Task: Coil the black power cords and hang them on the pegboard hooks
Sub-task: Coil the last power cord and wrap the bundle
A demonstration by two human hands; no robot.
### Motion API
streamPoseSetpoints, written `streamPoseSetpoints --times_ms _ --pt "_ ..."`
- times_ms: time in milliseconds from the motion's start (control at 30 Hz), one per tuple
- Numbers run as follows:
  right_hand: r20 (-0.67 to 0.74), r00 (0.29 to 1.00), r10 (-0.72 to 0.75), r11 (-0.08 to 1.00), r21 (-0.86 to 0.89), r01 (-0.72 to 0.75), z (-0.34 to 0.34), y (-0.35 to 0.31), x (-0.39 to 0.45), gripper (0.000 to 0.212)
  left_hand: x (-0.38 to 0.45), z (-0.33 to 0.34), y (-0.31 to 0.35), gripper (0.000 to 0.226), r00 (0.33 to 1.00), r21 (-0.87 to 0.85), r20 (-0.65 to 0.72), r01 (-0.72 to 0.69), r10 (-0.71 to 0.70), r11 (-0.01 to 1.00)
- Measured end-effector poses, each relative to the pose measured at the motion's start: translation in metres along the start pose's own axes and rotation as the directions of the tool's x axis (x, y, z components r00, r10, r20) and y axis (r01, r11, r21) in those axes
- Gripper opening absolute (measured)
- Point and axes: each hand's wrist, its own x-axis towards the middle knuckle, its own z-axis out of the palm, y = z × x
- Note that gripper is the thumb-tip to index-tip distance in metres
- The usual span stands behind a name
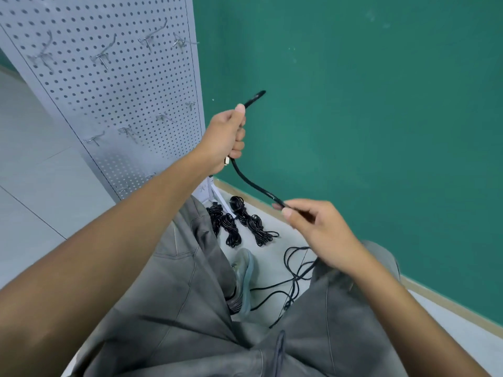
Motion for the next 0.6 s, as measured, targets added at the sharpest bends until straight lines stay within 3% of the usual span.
streamPoseSetpoints --times_ms 67,200,367,467,600 --pt "-0.005 0.998 -0.067 0.997 -0.042 0.067 -0.012 -0.017 0.006 0.033 -0.006 0.004 -0.006 0.036 0.999 0.072 0.051 -0.004 0.0 0.997" --pt "-0.096 0.989 -0.115 0.985 -0.137 0.101 -0.03 -0.031 0.026 0.018 -0.025 0.018 -0.022 0.034 0.983 0.137 0.18 0.02 -0.045 0.99" --pt "-0.247 0.963 -0.109 0.991 -0.106 0.085 -0.044 -0.045 0.042 0.009 -0.052 0.035 -0.037 0.034 0.951 0.014 0.284 0.127 -0.126 0.992" --pt "-0.35 0.932 -0.09 0.982 -0.187 0.024 -0.04 -0.044 0.049 0.012 -0.065 0.04 -0.041 0.028 0.937 -0.068 0.311 0.191 -0.161 0.979" --pt "-0.506 0.86 -0.06 0.939 -0.32 -0.122 -0.035 -0.041 0.052 0.039 -0.08 0.044 -0.038 0.039 0.925 -0.125 0.328 0.244 -0.192 0.962"
